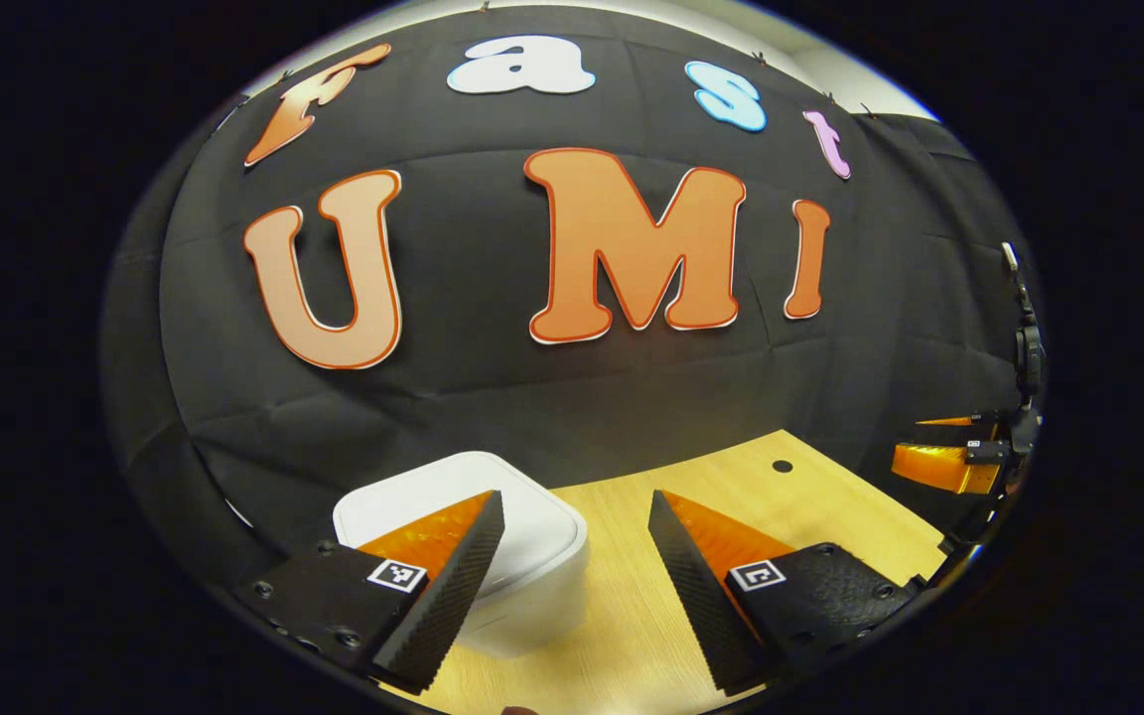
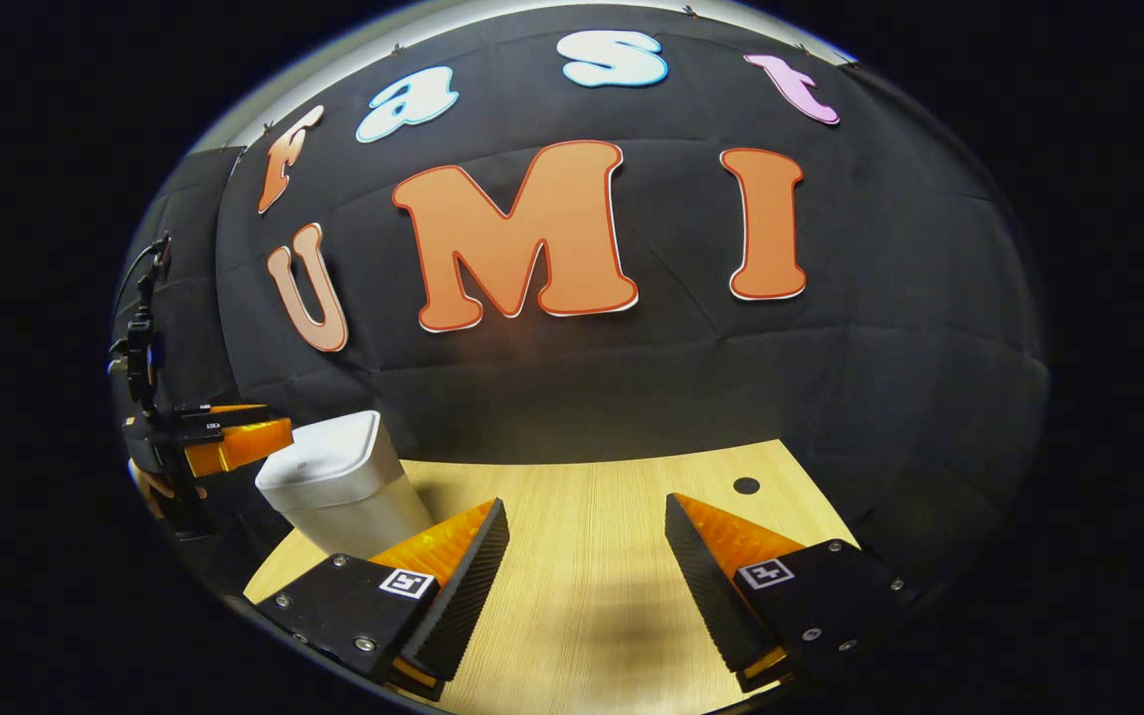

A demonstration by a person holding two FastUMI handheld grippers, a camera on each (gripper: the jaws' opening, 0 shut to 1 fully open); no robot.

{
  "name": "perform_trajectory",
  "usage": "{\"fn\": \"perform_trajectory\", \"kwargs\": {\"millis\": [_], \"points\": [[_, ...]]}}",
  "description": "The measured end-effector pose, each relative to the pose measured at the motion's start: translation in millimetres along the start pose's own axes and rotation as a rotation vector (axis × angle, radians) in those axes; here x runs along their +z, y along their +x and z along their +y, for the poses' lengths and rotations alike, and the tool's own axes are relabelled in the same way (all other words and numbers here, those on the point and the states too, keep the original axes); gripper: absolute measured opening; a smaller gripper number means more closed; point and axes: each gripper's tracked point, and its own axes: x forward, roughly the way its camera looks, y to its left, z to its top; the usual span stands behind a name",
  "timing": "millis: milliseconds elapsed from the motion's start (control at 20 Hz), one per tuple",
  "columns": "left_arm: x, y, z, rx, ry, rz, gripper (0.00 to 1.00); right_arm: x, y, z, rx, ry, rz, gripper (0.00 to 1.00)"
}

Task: Press the lid of the desktop garbage bin to open it, pick up the crumpled paper on the desktop and throw it into the bin, then pick up the pop can on the desktop and drop it into the bin, and finally close the garbage bin lid.

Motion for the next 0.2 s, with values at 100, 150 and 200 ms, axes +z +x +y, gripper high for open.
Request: {"fn": "perform_trajectory", "kwargs": {"millis": [100,150,200], "points": [[0.6,-6.7,-11.4,-0.007,0.005,-0.025,0.95,-2.6,-1.0,1.5,-0.003,0.003,-0.010,0.95],[1.1,-9.8,-16.0,-0.008,0.007,-0.036,0.95,-3.8,-2.0,2.5,-0.004,0.004,-0.017,0.95],[0.2,-14.0,-20.7,-0.010,0.009,-0.051,0.95,-4.4,-3.4,3.6,-0.004,0.005,-0.025,0.95]]}}
